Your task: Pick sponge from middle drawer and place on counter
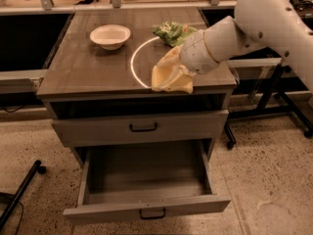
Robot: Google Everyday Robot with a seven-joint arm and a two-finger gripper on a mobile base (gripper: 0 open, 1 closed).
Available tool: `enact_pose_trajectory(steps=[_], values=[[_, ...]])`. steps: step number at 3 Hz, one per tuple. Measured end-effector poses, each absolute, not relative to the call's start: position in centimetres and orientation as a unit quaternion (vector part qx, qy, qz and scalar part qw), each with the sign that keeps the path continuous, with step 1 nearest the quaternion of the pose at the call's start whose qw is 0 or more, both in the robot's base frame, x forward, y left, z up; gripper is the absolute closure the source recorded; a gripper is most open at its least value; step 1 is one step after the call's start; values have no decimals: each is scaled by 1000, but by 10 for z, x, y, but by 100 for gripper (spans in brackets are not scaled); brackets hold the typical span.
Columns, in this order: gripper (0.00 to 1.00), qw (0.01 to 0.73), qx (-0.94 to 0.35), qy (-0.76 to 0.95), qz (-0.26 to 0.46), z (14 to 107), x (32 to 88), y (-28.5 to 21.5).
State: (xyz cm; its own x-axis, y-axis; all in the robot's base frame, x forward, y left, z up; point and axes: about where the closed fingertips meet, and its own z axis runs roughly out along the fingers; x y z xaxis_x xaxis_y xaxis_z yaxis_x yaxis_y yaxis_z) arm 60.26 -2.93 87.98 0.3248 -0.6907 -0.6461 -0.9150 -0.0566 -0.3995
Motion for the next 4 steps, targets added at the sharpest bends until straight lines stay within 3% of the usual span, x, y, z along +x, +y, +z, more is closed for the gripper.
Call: enact_pose_trajectory(steps=[2,3,4], values=[[100,379,-680,612,137,888,667,3],[82,359,-650,656,135,883,694,9],[58,348,-614,696,134,877,716,11]])
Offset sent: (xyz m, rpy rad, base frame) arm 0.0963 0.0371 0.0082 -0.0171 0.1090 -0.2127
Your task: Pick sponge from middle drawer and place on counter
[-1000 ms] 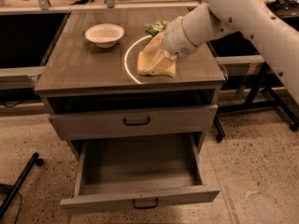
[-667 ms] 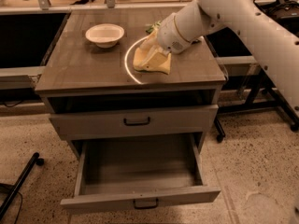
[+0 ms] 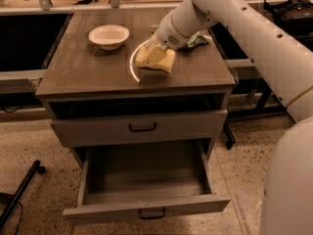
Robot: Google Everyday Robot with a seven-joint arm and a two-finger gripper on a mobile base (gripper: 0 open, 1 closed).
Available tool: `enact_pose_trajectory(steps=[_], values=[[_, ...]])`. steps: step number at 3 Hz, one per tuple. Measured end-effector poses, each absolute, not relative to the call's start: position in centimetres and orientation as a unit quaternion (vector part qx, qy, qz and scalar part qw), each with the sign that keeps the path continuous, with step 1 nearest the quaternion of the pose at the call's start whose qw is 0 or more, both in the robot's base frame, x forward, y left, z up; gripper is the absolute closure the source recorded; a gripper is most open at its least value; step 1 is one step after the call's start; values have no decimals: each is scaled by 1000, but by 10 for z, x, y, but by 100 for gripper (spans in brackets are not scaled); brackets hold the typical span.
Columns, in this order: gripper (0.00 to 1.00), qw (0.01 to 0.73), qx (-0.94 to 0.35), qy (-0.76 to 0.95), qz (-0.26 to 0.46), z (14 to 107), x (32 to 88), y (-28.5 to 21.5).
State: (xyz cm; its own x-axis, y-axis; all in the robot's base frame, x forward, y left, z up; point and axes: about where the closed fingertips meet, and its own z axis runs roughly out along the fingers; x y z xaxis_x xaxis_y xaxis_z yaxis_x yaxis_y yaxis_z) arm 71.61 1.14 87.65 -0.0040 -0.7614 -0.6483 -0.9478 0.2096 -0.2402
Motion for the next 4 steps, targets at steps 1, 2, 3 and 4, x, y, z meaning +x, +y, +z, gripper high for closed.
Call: enact_pose_trajectory(steps=[1,2,3,4], values=[[28,345,-584,721,141,866,737,13],[4,347,-570,730,146,862,749,11],[0,353,-556,739,140,865,750,-3],[0,350,-551,748,119,890,724,-41]])
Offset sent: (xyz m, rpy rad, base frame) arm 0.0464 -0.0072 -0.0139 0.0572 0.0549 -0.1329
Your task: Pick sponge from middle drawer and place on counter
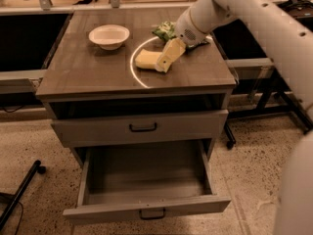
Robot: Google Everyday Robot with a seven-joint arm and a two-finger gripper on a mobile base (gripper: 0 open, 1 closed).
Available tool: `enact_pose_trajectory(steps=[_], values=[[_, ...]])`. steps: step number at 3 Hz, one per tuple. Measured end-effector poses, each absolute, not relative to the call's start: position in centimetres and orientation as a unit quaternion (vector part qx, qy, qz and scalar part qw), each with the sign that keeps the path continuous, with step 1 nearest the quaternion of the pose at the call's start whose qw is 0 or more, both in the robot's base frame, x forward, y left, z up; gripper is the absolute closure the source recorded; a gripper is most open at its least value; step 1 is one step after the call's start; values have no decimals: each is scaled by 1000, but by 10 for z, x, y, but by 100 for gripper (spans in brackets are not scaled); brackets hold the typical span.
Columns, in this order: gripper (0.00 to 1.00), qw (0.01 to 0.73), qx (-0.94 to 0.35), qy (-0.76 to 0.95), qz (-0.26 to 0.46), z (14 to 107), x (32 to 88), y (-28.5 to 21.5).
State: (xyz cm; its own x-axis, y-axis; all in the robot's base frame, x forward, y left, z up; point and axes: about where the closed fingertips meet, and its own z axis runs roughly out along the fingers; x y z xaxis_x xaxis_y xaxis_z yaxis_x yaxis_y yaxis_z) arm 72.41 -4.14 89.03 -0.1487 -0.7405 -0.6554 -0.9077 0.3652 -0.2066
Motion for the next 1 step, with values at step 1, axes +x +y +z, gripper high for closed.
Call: enact_pose_trajectory(steps=[1], values=[[0,359,-556,744,96,918,696,-66]])
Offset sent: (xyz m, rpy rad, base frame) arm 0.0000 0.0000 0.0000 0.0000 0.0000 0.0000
